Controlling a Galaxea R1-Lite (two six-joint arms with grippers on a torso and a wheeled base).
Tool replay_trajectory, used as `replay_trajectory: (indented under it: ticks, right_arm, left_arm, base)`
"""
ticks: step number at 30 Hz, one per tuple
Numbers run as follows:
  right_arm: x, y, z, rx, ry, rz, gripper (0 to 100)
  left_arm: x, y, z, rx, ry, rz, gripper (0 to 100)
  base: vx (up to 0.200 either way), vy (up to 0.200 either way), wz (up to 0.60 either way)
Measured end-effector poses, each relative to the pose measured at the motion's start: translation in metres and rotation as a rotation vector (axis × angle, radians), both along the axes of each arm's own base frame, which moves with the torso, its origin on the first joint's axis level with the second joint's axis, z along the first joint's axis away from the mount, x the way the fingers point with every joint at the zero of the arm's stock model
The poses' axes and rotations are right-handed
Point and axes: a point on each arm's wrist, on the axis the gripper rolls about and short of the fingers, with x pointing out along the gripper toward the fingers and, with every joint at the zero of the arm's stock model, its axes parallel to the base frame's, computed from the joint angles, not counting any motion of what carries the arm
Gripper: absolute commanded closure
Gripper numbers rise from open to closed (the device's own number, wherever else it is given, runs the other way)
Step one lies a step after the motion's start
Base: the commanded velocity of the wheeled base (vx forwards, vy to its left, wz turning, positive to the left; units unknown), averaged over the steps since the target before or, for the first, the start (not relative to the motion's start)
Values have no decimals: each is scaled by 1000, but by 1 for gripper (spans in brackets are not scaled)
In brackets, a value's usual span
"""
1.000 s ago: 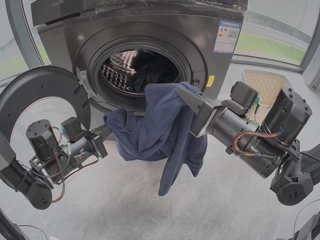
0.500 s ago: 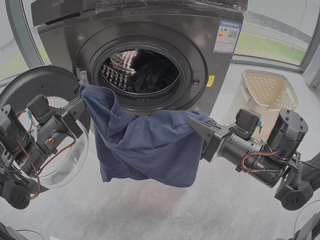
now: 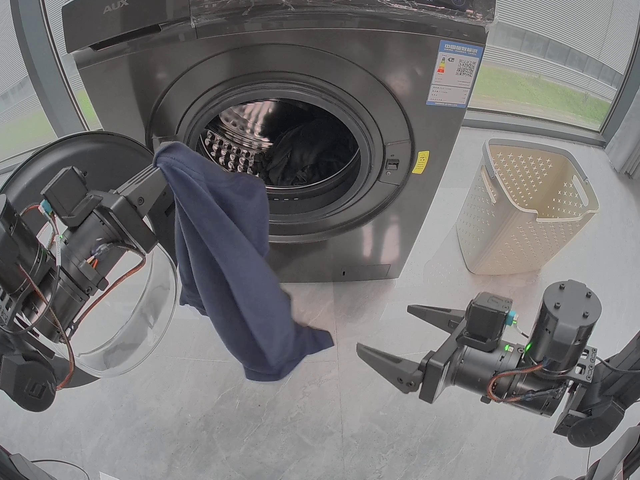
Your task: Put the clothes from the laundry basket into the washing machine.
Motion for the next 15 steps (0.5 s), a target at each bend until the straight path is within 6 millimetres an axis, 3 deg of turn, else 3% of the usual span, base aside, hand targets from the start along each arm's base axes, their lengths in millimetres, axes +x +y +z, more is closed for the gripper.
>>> replay_trajectory:
  ticks: [5,15]
  right_arm:
    - [2,1,0,-5,-10,5,0]
    - [25,16,8,30,-50,-32,0]
  left_arm:
    - [-3,-5,1,-3,-9,-27,100]
    - [-15,-12,1,1,-31,-86,100]
  base:
    - [0,0,0]
    - [0,0,0]
